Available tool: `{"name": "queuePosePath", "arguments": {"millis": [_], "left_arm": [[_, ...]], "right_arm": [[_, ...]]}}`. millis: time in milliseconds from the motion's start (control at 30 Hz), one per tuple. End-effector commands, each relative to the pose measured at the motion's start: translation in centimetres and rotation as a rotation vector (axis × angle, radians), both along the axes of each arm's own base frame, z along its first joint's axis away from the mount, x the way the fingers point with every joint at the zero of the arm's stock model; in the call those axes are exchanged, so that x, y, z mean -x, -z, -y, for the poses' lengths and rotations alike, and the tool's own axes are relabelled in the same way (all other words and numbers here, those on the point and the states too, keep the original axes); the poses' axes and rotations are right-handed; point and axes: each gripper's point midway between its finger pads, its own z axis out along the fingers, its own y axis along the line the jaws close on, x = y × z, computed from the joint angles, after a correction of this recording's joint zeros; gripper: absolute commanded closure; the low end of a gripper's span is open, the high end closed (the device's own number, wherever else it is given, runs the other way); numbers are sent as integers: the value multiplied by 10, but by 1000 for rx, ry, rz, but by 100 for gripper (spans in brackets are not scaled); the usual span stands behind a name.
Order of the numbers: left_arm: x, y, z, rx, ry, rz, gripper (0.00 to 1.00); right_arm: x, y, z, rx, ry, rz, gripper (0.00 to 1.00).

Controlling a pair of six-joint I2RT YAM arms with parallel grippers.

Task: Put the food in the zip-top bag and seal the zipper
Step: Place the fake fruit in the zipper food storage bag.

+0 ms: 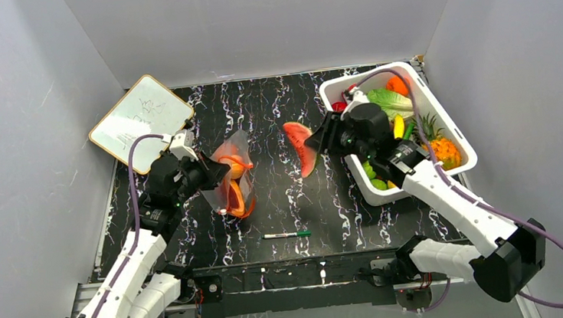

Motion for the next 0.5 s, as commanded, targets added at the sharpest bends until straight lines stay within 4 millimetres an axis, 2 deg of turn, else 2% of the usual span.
{"name": "queuePosePath", "arguments": {"millis": [0, 267, 467], "left_arm": [[-12, -31, 1, 72, -48, 68, 100], [-13, -35, 3, 77, -39, 60, 100], [-9, -34, 2, 75, -37, 54, 100]], "right_arm": [[26, -18, -42, -91, -88, 33, 79], [71, -5, -108, -116, -236, -7, 80], [94, 12, -150, -86, -313, -49, 80]]}}
